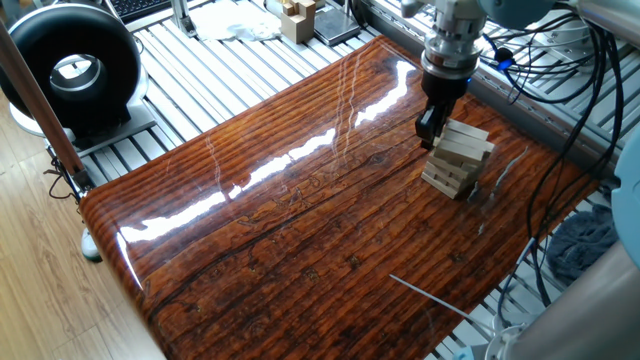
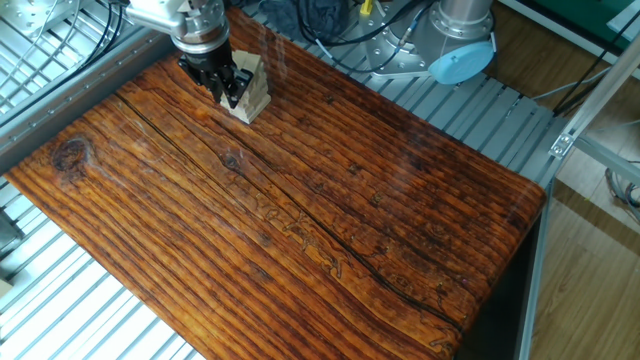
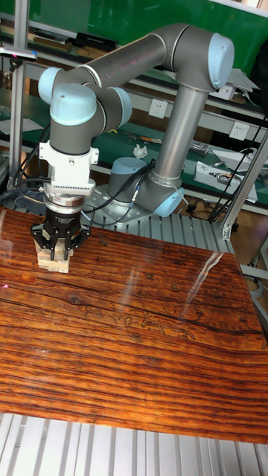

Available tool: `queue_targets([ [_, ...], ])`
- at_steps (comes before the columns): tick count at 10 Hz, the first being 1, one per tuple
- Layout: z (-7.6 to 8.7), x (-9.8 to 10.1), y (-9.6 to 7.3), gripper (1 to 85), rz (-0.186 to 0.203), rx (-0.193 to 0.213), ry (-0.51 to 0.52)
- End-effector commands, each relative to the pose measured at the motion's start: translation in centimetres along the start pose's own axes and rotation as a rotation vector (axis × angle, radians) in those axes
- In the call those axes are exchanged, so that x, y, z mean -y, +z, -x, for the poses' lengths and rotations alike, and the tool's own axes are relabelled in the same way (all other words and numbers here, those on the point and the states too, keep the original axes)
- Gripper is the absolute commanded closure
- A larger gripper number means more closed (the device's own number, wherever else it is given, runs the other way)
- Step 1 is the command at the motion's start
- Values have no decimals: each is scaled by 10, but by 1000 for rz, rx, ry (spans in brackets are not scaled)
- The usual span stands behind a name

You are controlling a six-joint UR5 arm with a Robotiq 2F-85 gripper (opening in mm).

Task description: Play Jenga

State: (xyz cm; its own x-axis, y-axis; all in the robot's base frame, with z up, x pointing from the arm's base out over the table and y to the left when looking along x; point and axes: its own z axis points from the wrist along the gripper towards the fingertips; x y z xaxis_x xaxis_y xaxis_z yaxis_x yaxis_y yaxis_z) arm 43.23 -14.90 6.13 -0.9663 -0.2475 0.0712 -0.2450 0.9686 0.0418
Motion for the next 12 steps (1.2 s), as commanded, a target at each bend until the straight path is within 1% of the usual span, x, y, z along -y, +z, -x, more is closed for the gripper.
queue_targets([
  [1, 4, -1, 1, 650, 7, 13, 5],
  [3, 4, 0, 1, 603, 3, 14, 5],
  [8, 5, 0, 0, 570, 3, 10, 8],
  [10, 6, -1, 0, 533, 5, 13, 10],
  [12, 7, -1, 0, 517, 5, 16, 10],
])
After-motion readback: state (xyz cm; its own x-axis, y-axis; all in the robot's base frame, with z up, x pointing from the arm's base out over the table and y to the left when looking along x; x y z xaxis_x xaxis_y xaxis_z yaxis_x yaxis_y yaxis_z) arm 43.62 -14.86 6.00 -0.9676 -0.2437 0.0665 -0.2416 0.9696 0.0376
